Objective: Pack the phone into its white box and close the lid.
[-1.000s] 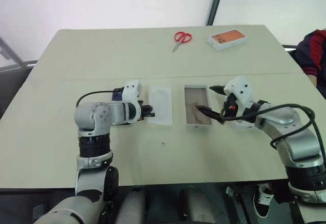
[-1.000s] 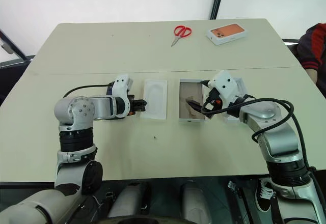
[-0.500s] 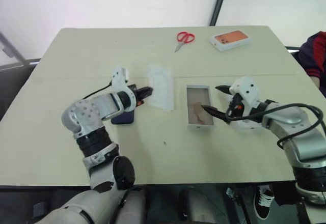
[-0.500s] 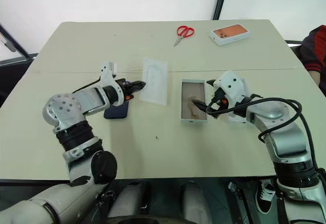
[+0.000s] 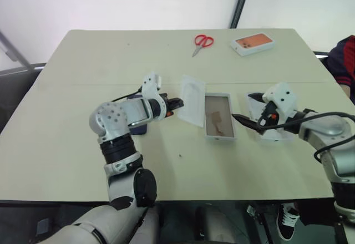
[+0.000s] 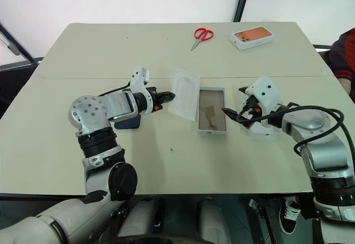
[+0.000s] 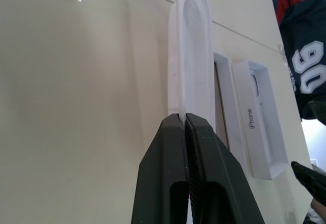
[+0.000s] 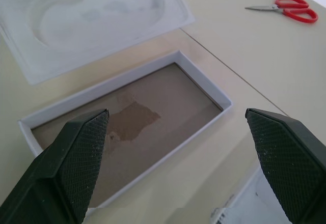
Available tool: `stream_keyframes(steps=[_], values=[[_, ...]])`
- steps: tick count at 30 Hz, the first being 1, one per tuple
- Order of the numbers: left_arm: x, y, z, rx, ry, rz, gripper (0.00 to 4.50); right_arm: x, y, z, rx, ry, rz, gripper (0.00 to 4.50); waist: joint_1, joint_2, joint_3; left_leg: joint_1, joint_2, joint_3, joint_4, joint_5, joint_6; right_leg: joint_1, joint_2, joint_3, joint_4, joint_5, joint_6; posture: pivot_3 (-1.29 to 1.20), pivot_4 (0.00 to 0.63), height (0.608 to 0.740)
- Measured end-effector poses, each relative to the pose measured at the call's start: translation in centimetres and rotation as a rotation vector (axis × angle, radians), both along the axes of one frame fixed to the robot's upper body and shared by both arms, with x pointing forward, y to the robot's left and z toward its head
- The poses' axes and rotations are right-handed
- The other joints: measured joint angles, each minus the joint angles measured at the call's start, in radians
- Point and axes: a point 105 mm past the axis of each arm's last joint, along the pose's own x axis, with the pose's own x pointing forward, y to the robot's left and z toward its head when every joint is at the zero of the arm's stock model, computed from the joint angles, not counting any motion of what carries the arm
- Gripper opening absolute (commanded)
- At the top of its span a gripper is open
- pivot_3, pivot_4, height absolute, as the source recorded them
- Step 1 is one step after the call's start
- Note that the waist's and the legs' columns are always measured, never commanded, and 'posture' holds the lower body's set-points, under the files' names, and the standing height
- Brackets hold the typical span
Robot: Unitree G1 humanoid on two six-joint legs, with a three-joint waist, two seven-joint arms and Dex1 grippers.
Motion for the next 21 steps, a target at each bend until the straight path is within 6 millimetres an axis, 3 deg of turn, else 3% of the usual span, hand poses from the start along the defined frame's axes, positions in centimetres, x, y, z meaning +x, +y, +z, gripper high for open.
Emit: stream_keyframes(steps=[5,21], values=[[0.2,-1.0,0.0,-0.016,-0.004,-0.022,0.04,-0.7,-0.4,-1.0,-0.004,0.046,0.008,4.5,-0.003,0.0,0.0,0.0,0.0,0.0,0.0,0.0,0.0,0.0,0.0,0.0,0.0,0.0,0.0,0.0,0.15,0.74],[-0.2,-4.8,-1.5,-0.068,0.066,-0.158,0.04,-0.7,-0.4,-1.0,0.002,0.04,0.0,4.5,-0.001,0.0,0.0,0.0,-0.001,0.0,0.0,0.0,0.0,0.0,0.0,0.0,0.0,0.0,0.0,0.0,0.15,0.74]])
